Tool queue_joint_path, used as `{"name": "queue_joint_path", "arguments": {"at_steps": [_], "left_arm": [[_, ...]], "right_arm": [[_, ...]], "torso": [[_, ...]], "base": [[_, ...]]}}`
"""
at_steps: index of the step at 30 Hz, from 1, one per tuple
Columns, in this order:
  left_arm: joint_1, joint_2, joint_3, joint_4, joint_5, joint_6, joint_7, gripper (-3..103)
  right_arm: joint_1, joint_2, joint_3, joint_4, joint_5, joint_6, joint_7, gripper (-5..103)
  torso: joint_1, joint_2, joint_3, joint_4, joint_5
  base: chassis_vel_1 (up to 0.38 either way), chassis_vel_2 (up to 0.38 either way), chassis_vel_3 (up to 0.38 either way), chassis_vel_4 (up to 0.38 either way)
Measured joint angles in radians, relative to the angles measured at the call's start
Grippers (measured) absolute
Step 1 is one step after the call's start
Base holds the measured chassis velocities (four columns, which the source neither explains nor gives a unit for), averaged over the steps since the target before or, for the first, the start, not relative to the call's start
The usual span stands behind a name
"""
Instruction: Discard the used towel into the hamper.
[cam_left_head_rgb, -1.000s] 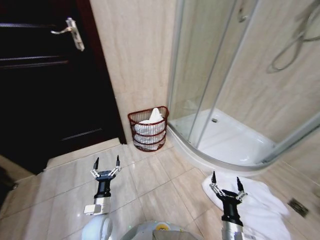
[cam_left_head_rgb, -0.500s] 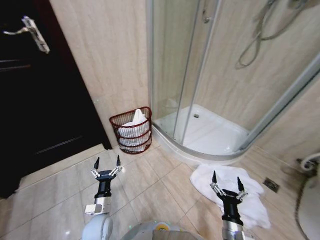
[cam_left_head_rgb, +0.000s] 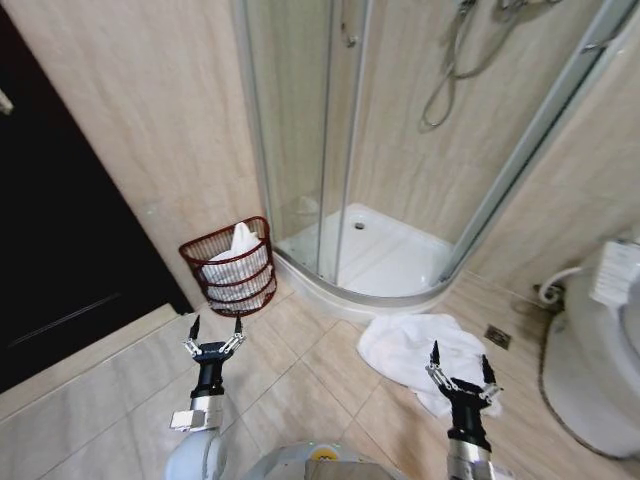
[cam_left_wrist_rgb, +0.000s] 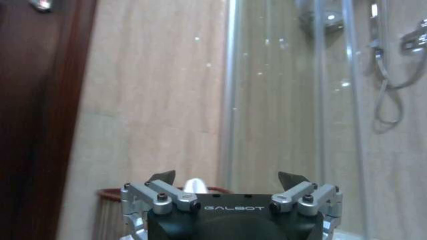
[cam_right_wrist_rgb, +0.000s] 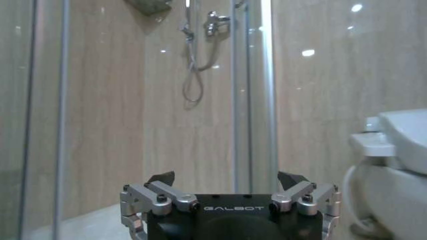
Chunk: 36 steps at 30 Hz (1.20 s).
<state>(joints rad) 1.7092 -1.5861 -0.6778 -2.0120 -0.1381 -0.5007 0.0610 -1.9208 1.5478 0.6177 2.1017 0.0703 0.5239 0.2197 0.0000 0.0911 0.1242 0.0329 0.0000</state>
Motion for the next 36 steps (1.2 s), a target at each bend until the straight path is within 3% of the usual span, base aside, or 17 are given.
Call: {"name": "queue_joint_path", "arguments": {"at_steps": [19,36], "left_arm": [[-0.032,0.013,-0.003,0.033,-0.035,-0.024,0.021,100],[-0.035,0.015,0.005,0.026,-0.039,-0.013,0.026,100]], "right_arm": [[-0.007,0.019,-0.008,0.004,-0.036,-0.014,-0.002,100],[-0.018,0.008,-0.006,-0.003,-0.019,-0.029,0.010,100]], "torso": [[0.000,0.001,0.001,-0.0003,0.0000],[0.000,0.002,0.001,0.0000,0.0000]], "base": [[-0.068,-0.082,-0.080,-0.074],[-0.025,-0.030,0.027,0.028]]}}
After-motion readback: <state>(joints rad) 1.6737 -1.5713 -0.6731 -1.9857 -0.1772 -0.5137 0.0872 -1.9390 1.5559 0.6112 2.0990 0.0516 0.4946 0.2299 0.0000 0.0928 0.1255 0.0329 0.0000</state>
